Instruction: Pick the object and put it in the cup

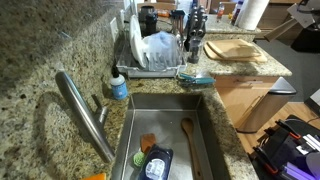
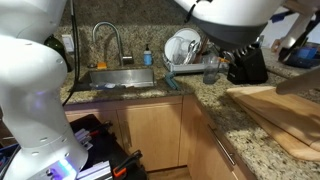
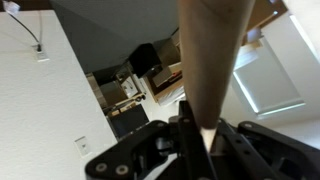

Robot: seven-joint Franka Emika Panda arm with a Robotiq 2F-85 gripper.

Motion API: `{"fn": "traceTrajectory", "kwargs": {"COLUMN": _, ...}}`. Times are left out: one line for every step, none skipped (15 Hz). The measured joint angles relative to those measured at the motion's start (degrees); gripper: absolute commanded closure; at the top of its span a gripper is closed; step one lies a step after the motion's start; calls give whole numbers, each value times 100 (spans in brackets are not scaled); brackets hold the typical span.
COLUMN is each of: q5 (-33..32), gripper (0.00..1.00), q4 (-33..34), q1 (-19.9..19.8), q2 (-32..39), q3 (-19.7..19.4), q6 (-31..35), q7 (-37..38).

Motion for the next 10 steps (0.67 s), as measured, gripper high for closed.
{"fn": "traceTrajectory", "kwargs": {"q5": 2, "gripper": 100, "q4": -49, "q1": 435, "q2": 188, "q3": -415, "q6": 239, "q7": 130}}
{"fn": "traceTrajectory", "kwargs": {"q5": 10, "gripper": 100, "q4": -147, "q1": 905, "q2": 428, "q3": -846, "q6": 513, "q7": 260}}
{"fn": "traceTrajectory", "kwargs": {"q5": 17, "gripper": 100, "q4": -285, "q1": 1365, "q2": 715, "q3": -1261, "q6": 795, "q7": 373}}
{"fn": "traceTrajectory", "kwargs": {"q5": 390, "gripper": 100, "q4": -474, "q1": 1789, "q2": 1024, "q3": -1596, "q6": 1064, "q7": 221}}
{"fn": "traceTrajectory", "kwargs": {"q5": 926, "gripper": 100, "q4": -681, "q1": 2154, "q2": 1321, "q3": -1827, "q6": 1294, "q7": -154}}
{"fn": "traceTrajectory", "kwargs": {"q5": 1431, "gripper": 100, "q4": -874, "q1": 2432, "q2": 1610, "q3": -1957, "q6": 1516, "q7": -493}}
{"fn": "traceTrajectory", "kwargs": {"q5": 1950, "gripper": 100, "q4": -978, "q1": 2662, "q2": 1888, "q3": -1984, "q6": 1529, "q7": -809}}
{"fn": "traceTrajectory", "kwargs": {"q5": 2286, "gripper": 100, "q4": -981, "q1": 2853, "q2": 2105, "q3": -1968, "q6": 1446, "q7": -991}}
{"fn": "traceTrajectory", "kwargs": {"q5": 2430, "gripper": 100, "q4": -978, "q1": 2982, "q2": 2292, "q3": -1959, "q6": 1410, "q7": -1016}}
{"fn": "traceTrajectory", "kwargs": {"q5": 2483, "gripper": 100, "q4": -982, "q1": 3043, "q2": 2423, "q3": -1960, "q6": 1402, "q7": -1016}}
